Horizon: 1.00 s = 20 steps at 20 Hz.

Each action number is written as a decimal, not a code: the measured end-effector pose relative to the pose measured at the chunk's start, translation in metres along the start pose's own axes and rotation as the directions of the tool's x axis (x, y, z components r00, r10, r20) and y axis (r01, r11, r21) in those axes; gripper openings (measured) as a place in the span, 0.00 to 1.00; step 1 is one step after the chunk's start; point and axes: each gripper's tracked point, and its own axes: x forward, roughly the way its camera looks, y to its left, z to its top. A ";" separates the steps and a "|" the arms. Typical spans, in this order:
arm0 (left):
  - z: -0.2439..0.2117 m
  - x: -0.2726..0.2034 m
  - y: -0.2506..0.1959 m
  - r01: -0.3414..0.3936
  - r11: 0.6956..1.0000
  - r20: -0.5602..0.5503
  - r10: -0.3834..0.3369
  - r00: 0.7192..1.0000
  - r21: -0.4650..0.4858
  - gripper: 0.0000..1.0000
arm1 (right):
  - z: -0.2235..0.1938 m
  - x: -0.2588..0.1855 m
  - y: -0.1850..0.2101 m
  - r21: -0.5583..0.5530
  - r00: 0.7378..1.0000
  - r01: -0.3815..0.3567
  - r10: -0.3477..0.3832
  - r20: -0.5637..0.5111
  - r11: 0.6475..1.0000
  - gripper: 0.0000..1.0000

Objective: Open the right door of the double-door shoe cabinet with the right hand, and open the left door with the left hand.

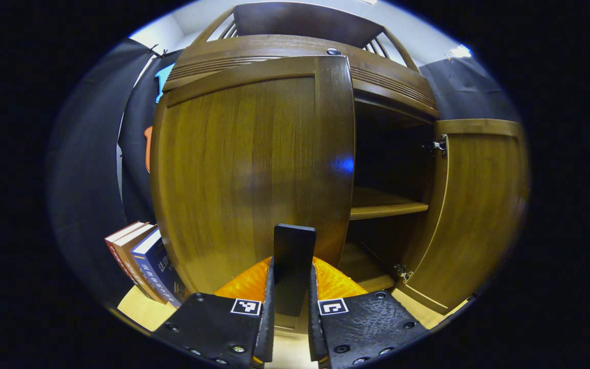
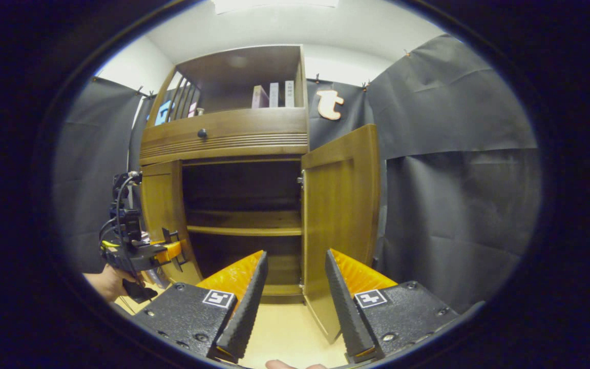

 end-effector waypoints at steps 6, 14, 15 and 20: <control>-0.004 -0.034 0.017 -0.047 0.999 0.001 0.047 0.999 0.011 0.26 | 0.005 0.012 0.030 -0.008 0.995 -0.104 0.104 0.003 0.995 0.77; -0.010 -0.077 0.050 -0.127 0.992 -0.008 0.127 0.992 -0.021 0.26 | -0.001 0.025 0.061 -0.032 0.980 -0.201 0.201 -0.006 0.979 0.78; -0.011 -0.084 0.057 -0.141 0.990 -0.010 0.140 0.990 -0.022 0.26 | -0.002 0.027 0.065 -0.036 0.978 -0.209 0.209 -0.009 0.977 0.77; -0.017 -0.105 0.085 -0.193 0.981 -0.014 0.193 0.981 0.005 0.13 | -0.007 0.035 0.079 -0.028 0.971 -0.237 0.236 -0.021 0.971 0.82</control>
